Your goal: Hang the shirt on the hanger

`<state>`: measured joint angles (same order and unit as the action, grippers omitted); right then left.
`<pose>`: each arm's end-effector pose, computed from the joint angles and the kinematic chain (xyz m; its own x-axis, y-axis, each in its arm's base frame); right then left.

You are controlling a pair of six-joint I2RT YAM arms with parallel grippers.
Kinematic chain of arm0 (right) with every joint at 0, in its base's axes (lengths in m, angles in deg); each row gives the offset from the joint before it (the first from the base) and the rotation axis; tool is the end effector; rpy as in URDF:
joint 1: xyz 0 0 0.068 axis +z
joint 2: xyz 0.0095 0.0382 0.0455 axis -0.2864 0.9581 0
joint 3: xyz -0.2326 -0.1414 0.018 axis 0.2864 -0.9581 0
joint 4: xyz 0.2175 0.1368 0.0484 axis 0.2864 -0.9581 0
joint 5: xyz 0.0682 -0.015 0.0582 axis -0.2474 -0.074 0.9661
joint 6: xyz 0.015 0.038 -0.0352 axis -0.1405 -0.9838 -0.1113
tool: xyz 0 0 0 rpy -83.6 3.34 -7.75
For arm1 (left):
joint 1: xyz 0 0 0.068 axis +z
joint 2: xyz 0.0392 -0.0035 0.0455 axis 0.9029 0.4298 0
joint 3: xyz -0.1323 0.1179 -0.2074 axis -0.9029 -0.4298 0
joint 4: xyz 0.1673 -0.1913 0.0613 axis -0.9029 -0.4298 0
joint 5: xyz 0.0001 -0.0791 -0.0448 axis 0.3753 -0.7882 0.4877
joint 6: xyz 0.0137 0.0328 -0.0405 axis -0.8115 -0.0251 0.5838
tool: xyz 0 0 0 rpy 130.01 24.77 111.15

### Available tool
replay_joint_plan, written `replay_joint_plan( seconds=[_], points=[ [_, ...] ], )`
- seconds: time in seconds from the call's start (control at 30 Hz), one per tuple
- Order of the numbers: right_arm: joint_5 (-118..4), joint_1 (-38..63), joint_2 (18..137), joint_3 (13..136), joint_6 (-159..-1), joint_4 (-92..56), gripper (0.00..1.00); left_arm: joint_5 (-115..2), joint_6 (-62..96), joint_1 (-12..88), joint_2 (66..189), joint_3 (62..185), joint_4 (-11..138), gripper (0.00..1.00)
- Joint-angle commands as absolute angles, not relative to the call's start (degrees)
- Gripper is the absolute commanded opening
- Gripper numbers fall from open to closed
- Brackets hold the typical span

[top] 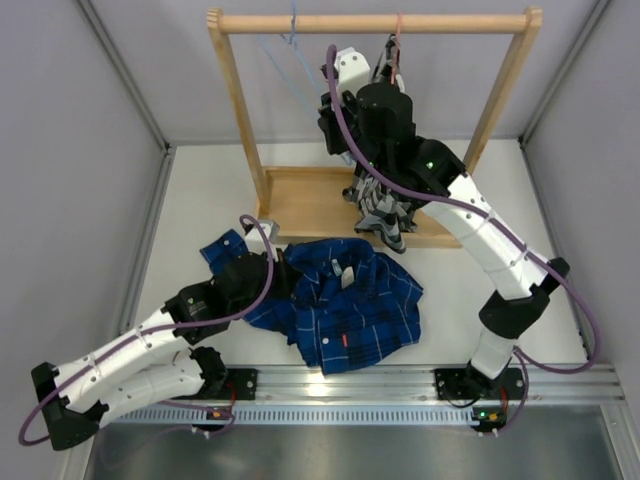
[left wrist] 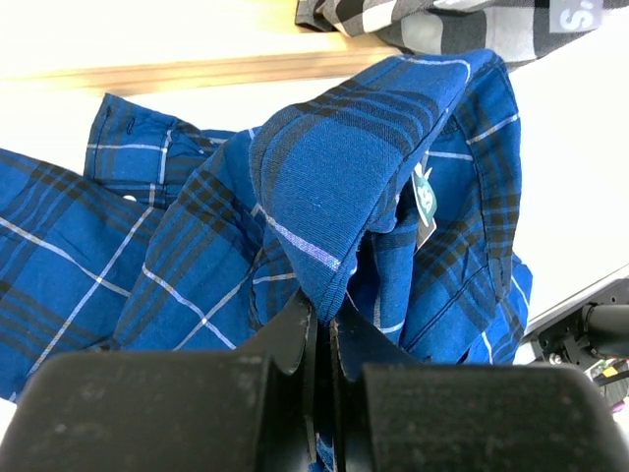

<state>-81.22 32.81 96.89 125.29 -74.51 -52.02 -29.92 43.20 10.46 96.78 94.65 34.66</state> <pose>0.2491 0.2753 0.5168 -0.1114 -0.0933 -0.9894 -0.5398 0.8416 -0.0186 0.1117 -0.1352 0.3013 -0.5905 -0.1677 -0.7894 0.3156 0.8523 -0.4172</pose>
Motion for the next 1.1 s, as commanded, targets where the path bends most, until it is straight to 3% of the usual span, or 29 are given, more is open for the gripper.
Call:
replay_joint_plan(
  seconds=[0.0,0.27,0.53,0.67,0.83,1.07],
  points=[
    [-76.5,32.9,91.9,123.3,-73.8,-45.2,0.0,-28.3,42.6,10.6,95.2,96.5,38.3,0.0],
    [-72.1,32.6,85.9,114.7,-74.2,-45.0,0.0,-25.5,42.3,10.6,94.5,97.4,38.0,0.0],
    [-64.9,32.5,61.6,89.4,-77.1,-45.9,0.0,-21.7,41.6,10.8,98.9,101.0,36.3,0.0],
    [-60.4,32.7,44.3,69.4,-79.6,-49.9,0.0,-19.0,41.7,12.0,101.1,102.7,35.5,0.0],
    [-53.6,32.8,31.3,58.1,-81.7,-58.5,0.0,-21.9,42.7,18.4,105.0,104.5,33.7,0.0],
    [-49.6,32.7,19.9,53.3,-86.5,-67.5,0.0,-28.6,41.9,26.1,106.7,106.4,34.6,0.0]
  ],
)
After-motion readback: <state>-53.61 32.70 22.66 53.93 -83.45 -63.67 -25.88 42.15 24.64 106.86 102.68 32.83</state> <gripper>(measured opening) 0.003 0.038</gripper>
